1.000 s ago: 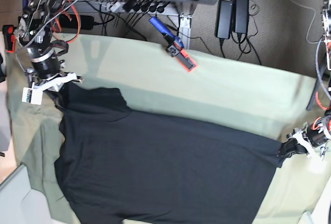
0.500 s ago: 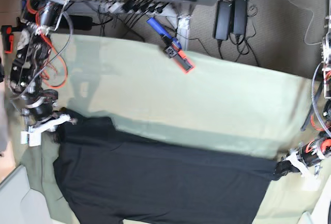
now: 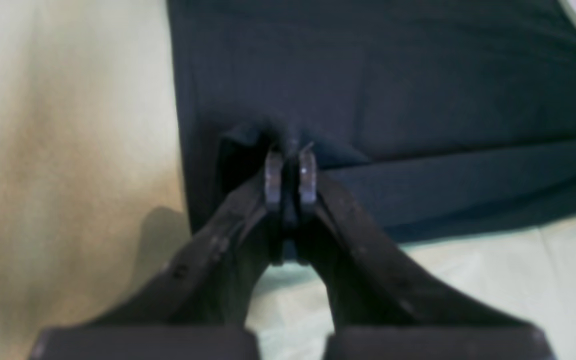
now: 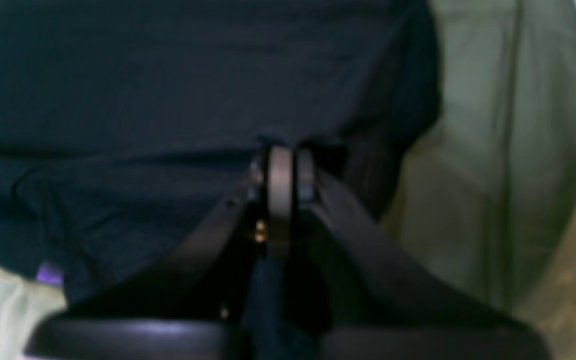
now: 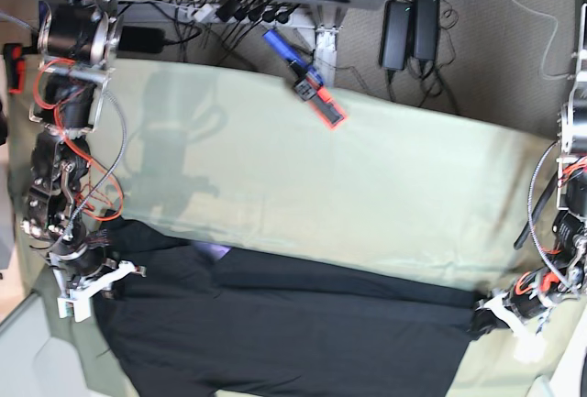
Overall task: Fold the T-shirt properly
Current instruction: 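Lift the shoulder with the right gripper and fold it toward the hem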
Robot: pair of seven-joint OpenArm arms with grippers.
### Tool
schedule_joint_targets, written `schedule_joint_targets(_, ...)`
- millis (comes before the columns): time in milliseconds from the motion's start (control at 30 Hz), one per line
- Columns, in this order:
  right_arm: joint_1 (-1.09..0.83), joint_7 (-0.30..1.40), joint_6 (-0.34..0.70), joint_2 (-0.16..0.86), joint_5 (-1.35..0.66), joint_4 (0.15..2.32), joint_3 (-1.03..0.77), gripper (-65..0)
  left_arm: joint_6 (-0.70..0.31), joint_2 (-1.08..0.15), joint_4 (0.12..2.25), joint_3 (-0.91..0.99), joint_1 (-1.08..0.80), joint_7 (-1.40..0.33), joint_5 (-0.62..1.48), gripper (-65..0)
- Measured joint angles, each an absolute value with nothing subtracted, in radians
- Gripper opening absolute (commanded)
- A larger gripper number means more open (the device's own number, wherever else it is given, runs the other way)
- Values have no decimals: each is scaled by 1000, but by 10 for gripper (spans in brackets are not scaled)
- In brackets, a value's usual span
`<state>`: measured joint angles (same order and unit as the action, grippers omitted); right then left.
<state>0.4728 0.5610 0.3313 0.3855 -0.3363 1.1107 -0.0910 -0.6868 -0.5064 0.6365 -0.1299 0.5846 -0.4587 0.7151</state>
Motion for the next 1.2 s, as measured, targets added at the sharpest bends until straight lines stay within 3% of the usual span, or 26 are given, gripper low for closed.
schedule_joint_targets(100, 512, 552, 331, 385, -321, 1053, -64, -650, -686, -507, 613, -130, 585, -452, 711, -469)
schedule_joint_targets(167, 525, 540, 331, 382, -319, 1014, -54, -650, -686, -507, 613, -130, 585, -448, 709, -435)
schedule_joint_targets(200, 528, 529, 331, 382, -314, 1001, -50, -613, -686, -507, 613, -130, 585, -448, 713, -425)
schedule_joint_targets(300, 526, 503, 331, 376, -300, 983, -48, -325, -686, -507, 613, -130, 597, -447, 710, -371)
schedule_joint_targets(367, 526, 496, 331, 372, -296, 979, -48, -229, -686, -507, 613, -130, 611, -448, 710, -306)
schedule_joint_targets(567, 526, 495, 331, 363, -299, 979, -83, -226, -686, -508, 613, -130, 626, -449, 715, -278)
schedule_joint_targets(867, 521, 606, 331, 368, -365, 979, -411, -226, -686, -555, 613, -130, 627, -553, 828, -278)
schedule_joint_targets(1200, 397, 614, 331, 348, -418, 978, -425, -226, -686, -546, 613, -130, 617, -553, 839, -278)
